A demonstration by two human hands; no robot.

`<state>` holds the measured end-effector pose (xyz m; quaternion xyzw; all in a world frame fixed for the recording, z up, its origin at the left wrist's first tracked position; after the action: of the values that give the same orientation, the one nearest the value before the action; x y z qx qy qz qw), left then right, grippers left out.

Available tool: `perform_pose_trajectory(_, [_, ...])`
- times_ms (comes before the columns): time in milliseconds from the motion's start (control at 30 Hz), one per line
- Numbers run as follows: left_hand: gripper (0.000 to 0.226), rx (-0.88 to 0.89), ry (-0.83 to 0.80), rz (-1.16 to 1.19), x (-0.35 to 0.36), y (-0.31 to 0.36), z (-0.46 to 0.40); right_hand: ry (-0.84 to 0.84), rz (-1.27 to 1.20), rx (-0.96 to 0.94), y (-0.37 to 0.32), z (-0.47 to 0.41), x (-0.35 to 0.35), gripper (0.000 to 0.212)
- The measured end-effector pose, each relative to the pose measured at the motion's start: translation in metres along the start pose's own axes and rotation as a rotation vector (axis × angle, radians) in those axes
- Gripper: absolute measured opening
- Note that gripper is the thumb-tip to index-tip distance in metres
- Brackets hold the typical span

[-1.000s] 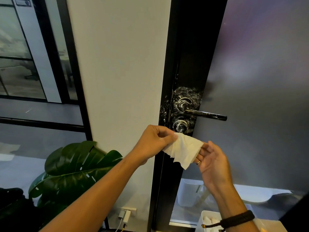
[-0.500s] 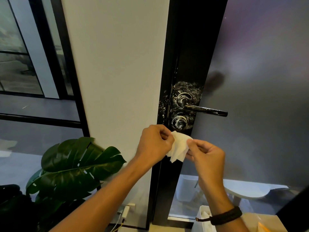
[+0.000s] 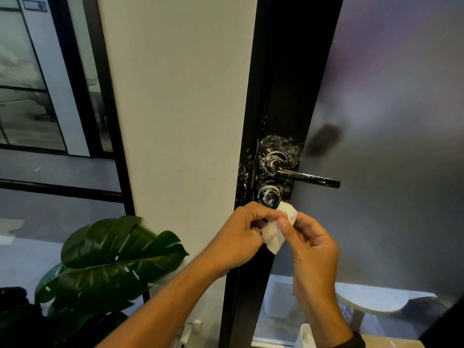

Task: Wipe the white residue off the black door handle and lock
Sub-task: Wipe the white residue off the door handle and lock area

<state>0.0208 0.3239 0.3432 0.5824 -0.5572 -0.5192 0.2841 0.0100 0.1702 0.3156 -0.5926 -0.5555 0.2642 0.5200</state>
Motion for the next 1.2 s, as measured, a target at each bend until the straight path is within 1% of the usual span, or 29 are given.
perform_pose_trajectory(33, [0.060, 0.014, -0.017, -0.029, -0.002, 0.002, -0.003, 0.001, 0.031, -0.018, -0.003, -0.003, -0.001, 0.021])
perform_pose_trajectory(67, [0.055, 0.055, -0.001, -0.077, -0.007, 0.006, -0.008, 0.006, 0.080, -0.055, -0.008, -0.007, -0.003, 0.020])
perform_pose_trajectory(133, [0.040, 0.196, 0.114, -0.216, -0.021, 0.020, -0.024, 0.016, 0.193, -0.176, -0.028, -0.019, -0.004, 0.021])
perform_pose_trajectory(200, [0.033, 0.341, 0.260, -0.386, -0.038, 0.040, -0.043, -0.006, 0.331, -0.381, -0.059, -0.038, 0.001, 0.021])
perform_pose_trajectory(300, [0.038, 0.541, 0.504, -0.633, -0.063, 0.071, -0.076, -0.019, 0.715, -0.805, -0.104, -0.079, 0.023, 0.014])
perform_pose_trajectory(333, [0.043, 0.583, 0.559, -0.700, -0.069, 0.078, -0.089, -0.028, 0.836, -0.916, -0.111, -0.096, 0.034, 0.013])
perform_pose_trajectory(400, [0.054, 0.628, 0.606, -0.841, -0.077, 0.085, -0.114, -0.096, 1.022, -1.039, -0.114, -0.129, 0.057, 0.012])
perform_pose_trajectory(467, [0.061, 0.671, 0.613, -0.981, -0.079, 0.080, -0.130, -0.172, 1.186, -1.134, -0.106, -0.154, 0.076, 0.012])
perform_pose_trajectory(533, [0.058, 0.733, 0.619, -1.081, -0.078, 0.069, -0.137, -0.245, 1.263, -1.201, -0.097, -0.168, 0.085, 0.014])
perform_pose_trajectory(667, [0.040, 0.803, 0.624, -1.103, -0.077, 0.057, -0.138, -0.350, 1.309, -1.254, -0.086, -0.166, 0.084, 0.015])
perform_pose_trajectory(767, [0.032, 0.820, 0.623, -1.107, -0.075, 0.055, -0.138, -0.441, 1.363, -1.226, -0.084, -0.155, 0.086, 0.013])
perform_pose_trajectory(867, [0.028, 0.829, 0.628, -1.111, -0.074, 0.054, -0.137, -0.442, 1.327, -1.187, -0.102, -0.151, 0.090, 0.015])
perform_pose_trajectory(900, [0.028, 0.832, 0.634, -1.110, -0.074, 0.054, -0.138, -0.467, 1.314, -1.168, -0.104, -0.152, 0.093, 0.016])
perform_pose_trajectory(1033, [0.026, 0.848, 0.641, -1.096, -0.073, 0.054, -0.139, -0.707, 1.500, -1.049, -0.084, -0.148, 0.106, 0.020])
perform_pose_trajectory(1100, [0.025, 0.856, 0.642, -1.093, -0.074, 0.054, -0.139, -0.805, 1.515, -0.996, -0.087, -0.147, 0.104, 0.021])
perform_pose_trajectory(1167, [0.025, 0.859, 0.646, -1.098, -0.075, 0.054, -0.139, -0.904, 1.507, -0.902, -0.096, -0.146, 0.101, 0.019])
perform_pose_trajectory(1200, [0.025, 0.859, 0.647, -1.097, -0.075, 0.054, -0.138, -0.914, 1.500, -0.875, -0.099, -0.146, 0.099, 0.018])
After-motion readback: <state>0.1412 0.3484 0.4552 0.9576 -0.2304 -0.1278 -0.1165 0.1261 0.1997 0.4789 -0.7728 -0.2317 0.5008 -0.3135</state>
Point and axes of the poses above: each hand's wrist, its own z-axis away from the middle knuckle, its own x-axis out of the palm, y = z × x, the point moved 5 cm from there along -z, towards the middle knuckle, and after that the axes turned 4 degrees about z, right-handed, at the moved point
